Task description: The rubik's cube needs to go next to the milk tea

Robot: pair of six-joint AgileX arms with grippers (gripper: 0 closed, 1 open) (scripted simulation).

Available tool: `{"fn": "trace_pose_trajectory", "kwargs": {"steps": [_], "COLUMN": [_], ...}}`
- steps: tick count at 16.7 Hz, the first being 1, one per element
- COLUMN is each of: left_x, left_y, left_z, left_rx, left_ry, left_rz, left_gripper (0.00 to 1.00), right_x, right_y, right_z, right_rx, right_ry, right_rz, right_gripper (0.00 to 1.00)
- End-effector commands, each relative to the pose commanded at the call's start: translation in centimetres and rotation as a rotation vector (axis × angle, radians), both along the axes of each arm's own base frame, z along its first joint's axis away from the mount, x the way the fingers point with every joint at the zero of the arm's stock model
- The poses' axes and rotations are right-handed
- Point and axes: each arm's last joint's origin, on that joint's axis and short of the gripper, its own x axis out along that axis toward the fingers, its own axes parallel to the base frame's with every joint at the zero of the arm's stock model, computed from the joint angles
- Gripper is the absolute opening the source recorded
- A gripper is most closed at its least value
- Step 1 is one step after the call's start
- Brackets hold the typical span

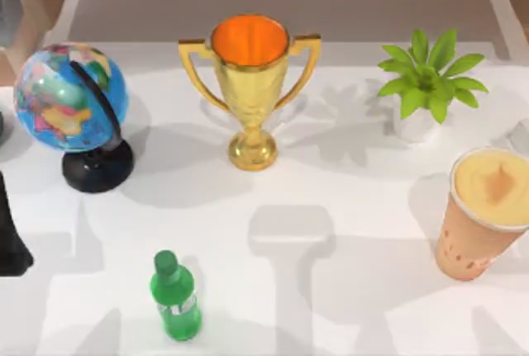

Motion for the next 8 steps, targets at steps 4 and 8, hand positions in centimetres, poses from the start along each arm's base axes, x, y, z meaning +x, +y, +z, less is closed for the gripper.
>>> {"fn": "trace_pose_trajectory", "kwargs": {"steps": [4, 8], "left_x": [0.0, 0.0], "left_y": [0.0, 0.0], "left_z": [0.0, 0.0], "left_rx": [0.0, 0.0], "left_ry": [0.0, 0.0], "left_rz": [0.0, 0.0], "left_gripper": [1.0, 1.0], "right_x": [0.0, 0.7], "right_y": [0.1, 0.5], "right_z": [0.9, 6.0], "right_rx": [0.0, 0.0], "right_ry": [-0.003, -0.018], "right_rz": [-0.001, -0.004], "right_gripper": [1.0, 1.0]}}
